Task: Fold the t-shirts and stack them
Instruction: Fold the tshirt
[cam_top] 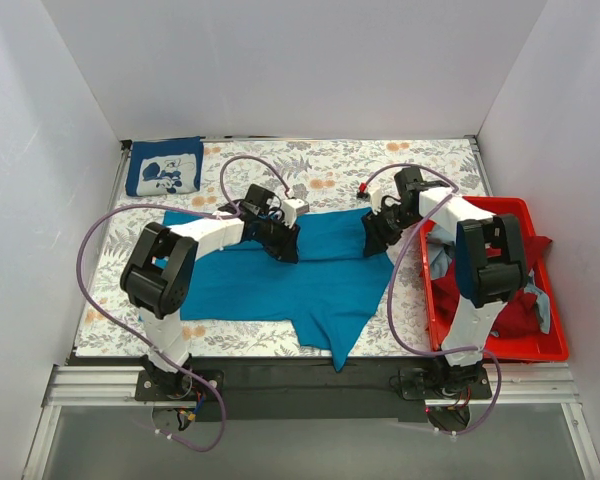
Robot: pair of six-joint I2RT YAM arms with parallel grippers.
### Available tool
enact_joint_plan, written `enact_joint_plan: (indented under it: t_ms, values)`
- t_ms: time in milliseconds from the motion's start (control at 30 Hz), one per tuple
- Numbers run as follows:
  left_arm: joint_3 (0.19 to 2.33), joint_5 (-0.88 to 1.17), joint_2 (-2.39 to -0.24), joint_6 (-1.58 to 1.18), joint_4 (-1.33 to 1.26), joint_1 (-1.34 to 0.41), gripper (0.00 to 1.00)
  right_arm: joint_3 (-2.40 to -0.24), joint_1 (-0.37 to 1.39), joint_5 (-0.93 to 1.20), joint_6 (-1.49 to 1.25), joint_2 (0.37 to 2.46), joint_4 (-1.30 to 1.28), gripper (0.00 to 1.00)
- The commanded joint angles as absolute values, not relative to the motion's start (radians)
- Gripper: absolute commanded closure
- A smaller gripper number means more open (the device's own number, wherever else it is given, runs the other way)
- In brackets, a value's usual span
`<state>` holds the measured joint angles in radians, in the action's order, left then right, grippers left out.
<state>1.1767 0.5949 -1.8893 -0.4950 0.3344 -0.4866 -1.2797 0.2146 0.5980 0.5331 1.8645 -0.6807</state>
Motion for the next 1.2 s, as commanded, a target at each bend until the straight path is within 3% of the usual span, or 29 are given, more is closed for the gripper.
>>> enact_joint_plan:
  t_ms: [0, 200, 333, 500, 867, 1000, 1167]
  values:
    - [1.141, 0.652, -1.746, -0.425, 0.376, -0.486, 0.78, -1.302, 0.218, 0.626, 0.574, 1.818, -0.741, 0.51]
    - [1.130, 0.641, -1.729, -0.460, 0.330, -0.485, 0.78, -1.449, 0.218, 0.704, 0.416, 1.925, -0.732, 0.52]
    - [1.213, 0.630, -1.805, -0.538, 0.295, -0.486, 0.71, -1.531, 0.222, 0.716, 0.339, 1.996, -0.723, 0.45]
    - [1.331, 0.637, -1.914, -0.597, 0.295, -0.485, 0.67, -1.572, 0.229, 0.704, 0.311, 2.057, -0.727, 0.44]
    - [1.289, 0.690, -1.948, -0.612, 0.296, -0.488, 0.66, -1.453, 0.241, 0.762, 0.373, 2.013, -0.732, 0.57]
    - [1.256, 0.725, -1.918, -0.607, 0.296, -0.491, 0.70, -1.398, 0.245, 0.781, 0.397, 1.980, -0.741, 0.64]
    - [1.194, 0.770, -1.865, -0.581, 0.295, -0.500, 0.72, -1.336, 0.249, 0.761, 0.477, 1.919, -0.762, 0.62]
